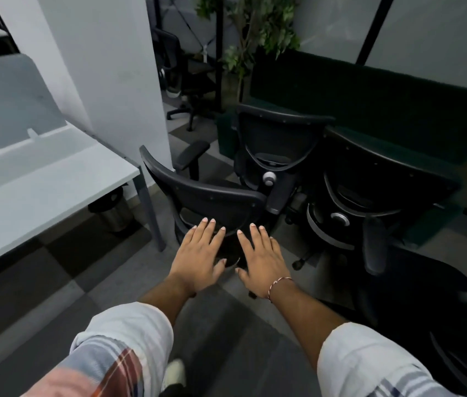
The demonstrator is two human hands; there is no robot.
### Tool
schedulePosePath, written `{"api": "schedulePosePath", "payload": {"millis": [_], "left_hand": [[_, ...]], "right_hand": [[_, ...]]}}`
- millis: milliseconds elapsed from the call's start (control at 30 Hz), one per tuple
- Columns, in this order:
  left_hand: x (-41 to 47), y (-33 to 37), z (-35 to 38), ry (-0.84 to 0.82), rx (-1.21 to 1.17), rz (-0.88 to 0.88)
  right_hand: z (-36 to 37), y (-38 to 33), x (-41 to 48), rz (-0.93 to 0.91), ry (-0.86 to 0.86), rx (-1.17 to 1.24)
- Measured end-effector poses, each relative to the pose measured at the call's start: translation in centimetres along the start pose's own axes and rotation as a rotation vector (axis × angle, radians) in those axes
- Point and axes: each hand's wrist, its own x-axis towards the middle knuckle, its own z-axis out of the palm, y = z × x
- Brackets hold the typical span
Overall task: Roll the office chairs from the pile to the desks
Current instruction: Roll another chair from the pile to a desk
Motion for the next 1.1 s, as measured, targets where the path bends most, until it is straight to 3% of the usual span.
{"api": "schedulePosePath", "payload": {"millis": [267,433,667,867,967,1100], "left_hand": [[7.4,-8.9,-1.7,0.08,-0.011,-0.017],[11.4,-14.3,-1.7,-0.003,-0.003,0.036],[16.8,-19.9,-1.6,-0.17,0.009,0.146],[19.7,-21.4,-2.0,-0.353,0.135,0.192],[20.7,-21.8,-2.2,-0.418,0.175,0.219],[20.5,-21.6,-1.9,-0.398,0.198,0.228]], "right_hand": [[-1.1,-3.5,10.4,-0.028,0.071,-0.012],[-1.9,-5.3,16.6,-0.005,0.095,-0.041],[-2.4,-6.6,22.9,0.066,-0.046,-0.028],[-3.1,-7.5,25.7,0.163,-0.139,-0.044],[-2.8,-7.6,25.8,0.162,-0.093,-0.062],[-2.5,-7.7,25.2,0.184,-0.056,-0.064]]}}
